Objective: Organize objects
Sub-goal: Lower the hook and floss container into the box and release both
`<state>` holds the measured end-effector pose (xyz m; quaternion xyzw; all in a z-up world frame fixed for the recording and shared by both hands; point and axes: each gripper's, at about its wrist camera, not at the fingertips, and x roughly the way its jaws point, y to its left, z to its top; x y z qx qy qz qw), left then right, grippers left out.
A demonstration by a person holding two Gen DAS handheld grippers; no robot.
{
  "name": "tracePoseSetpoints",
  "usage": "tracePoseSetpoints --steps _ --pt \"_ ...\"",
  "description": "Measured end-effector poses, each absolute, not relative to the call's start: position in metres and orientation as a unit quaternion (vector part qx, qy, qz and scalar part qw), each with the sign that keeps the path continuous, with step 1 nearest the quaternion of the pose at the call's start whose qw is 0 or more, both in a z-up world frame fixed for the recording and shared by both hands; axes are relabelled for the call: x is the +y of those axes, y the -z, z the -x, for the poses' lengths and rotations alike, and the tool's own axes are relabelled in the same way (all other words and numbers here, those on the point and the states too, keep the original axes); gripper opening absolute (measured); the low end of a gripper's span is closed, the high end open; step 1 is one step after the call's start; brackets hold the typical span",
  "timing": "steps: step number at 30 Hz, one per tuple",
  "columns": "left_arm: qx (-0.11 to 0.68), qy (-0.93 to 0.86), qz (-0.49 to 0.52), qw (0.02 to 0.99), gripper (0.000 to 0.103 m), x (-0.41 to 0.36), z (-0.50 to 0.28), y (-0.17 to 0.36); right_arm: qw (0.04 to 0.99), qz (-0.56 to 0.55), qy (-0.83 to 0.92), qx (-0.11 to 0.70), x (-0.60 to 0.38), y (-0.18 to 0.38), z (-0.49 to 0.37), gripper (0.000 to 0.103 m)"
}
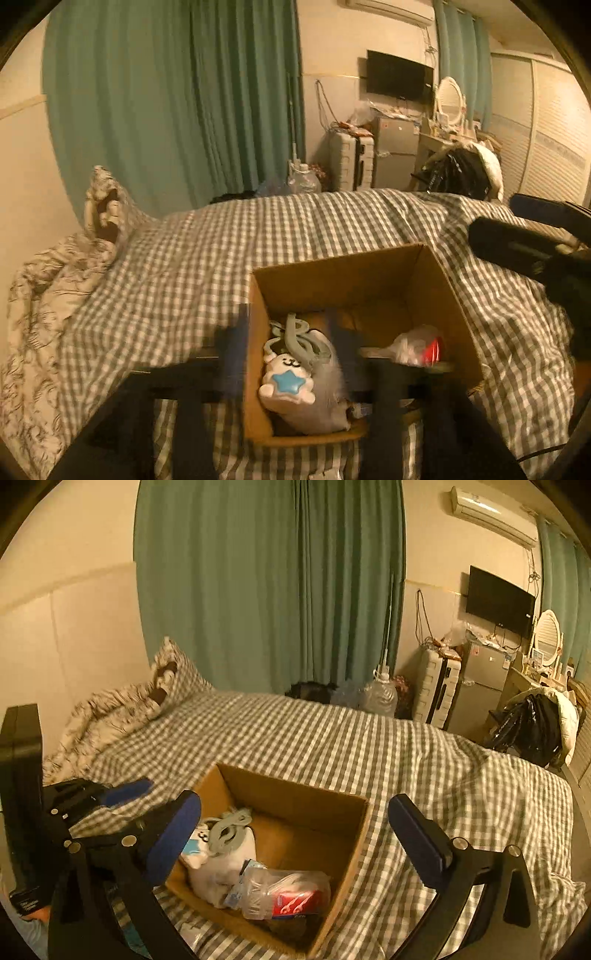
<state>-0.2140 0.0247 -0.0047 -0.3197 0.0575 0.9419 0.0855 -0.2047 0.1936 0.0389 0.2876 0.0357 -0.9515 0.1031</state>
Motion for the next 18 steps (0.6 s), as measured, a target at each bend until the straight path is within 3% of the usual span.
tracePoseSetpoints --steps 4,6,10,12,18 --pt "0.047 -0.949 0.302 0.072 0.075 0.017 0.19 -0.018 0.091 -0.271 0.957 0.055 0.196 -0.061 0.174 0.102" --pt "0.048 -0.953 0.294 0.057 0.085 0.015 0.177 -0.029 0.083 -0.265 0.959 0.063 0.198 -0.071 0.155 0.102" --pt "0.042 -0.96 0.273 0.05 0.086 0.009 0.146 -0.05 0.081 -0.257 0.96 0.075 0.198 -0.084 0.12 0.102" --pt "0.039 -0.962 0.268 0.042 0.097 0.005 0.131 -0.054 0.082 -0.258 0.959 0.084 0.195 -0.085 0.105 0.102" --pt "0.03 -0.959 0.28 0.027 0.097 -0.006 0.096 -0.042 0.096 -0.27 0.954 0.09 0.185 -0.068 0.069 0.102"
